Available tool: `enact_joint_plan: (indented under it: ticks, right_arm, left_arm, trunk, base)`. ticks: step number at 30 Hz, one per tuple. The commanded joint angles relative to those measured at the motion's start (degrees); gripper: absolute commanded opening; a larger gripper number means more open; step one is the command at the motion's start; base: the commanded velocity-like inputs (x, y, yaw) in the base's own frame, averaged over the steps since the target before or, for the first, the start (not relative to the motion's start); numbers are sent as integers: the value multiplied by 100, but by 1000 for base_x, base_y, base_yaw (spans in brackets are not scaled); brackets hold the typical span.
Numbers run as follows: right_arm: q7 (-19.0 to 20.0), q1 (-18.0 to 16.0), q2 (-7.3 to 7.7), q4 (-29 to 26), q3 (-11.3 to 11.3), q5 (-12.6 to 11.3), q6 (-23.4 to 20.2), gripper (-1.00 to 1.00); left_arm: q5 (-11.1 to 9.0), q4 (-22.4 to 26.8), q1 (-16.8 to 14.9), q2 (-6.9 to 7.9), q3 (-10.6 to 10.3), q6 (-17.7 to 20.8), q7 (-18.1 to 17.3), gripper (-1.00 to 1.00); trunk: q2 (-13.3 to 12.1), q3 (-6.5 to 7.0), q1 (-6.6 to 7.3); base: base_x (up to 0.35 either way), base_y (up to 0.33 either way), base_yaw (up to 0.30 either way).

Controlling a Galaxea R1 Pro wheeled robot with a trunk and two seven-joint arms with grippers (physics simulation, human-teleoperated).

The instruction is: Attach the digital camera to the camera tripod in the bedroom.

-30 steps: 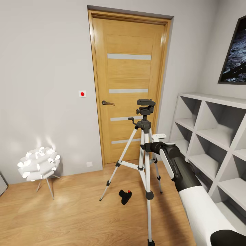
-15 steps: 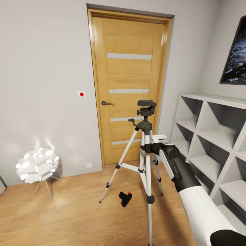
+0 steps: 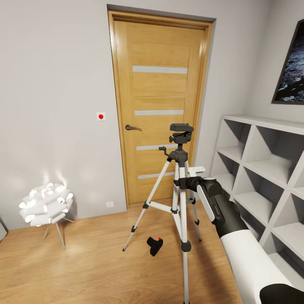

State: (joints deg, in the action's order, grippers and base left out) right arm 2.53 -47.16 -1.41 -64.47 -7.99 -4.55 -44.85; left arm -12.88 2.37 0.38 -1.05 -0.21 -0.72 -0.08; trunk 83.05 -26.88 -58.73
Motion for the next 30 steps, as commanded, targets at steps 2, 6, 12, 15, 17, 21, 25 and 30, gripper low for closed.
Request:
enact_joint_plan:
  ticks: [2, 6, 12, 15, 17, 21, 25, 30]
  right_arm:
    - [-16, -4, 0, -4, -1, -40, -23, 100]
    - [-16, -4, -1, -4, -2, -42, -20, 100]
    - [-12, -4, -3, -4, -1, -51, -22, -100]
    - [6, -4, -3, -4, -1, -54, -28, -100]
    - [8, -4, -2, -4, -1, -50, -26, -100]
    - [-4, -4, 0, -4, -1, -36, -22, -100]
    - [-19, -4, -2, -4, -2, -25, -6, -100]
    - [-35, -4, 0, -25, -1, -2, 3, -100]
  left_arm:
    - [-40, 10, 2, -1, -5, -7, -1, 100]
    - [-40, 10, 2, -1, -5, -7, -1, 100]
    - [-40, 10, 0, -1, -5, -7, -1, 100]
    - [-40, 10, -1, -1, -5, -7, -1, 100]
    - [-40, 10, -1, -1, -5, -7, -1, 100]
    - [-40, 10, -2, -1, -5, -7, -1, 100]
    - [-42, 12, 1, -1, -5, -7, -1, 100]
    - [-43, 12, 2, -1, -5, -7, -1, 100]
  trunk:
    - [3, -5, 0]
    - [3, -5, 0]
    - [3, -5, 0]
    - [3, -5, 0]
    - [3, -5, 0]
    - [3, -5, 0]
    - [3, -5, 0]
    - [3, -5, 0]
  base:
    - [0, 0, 0]
    - [0, 0, 0]
    - [0, 0, 0]
    - [0, 0, 0]
    - [0, 0, 0]
    - [0, 0, 0]
    - [0, 0, 0]
    - [0, 0, 0]
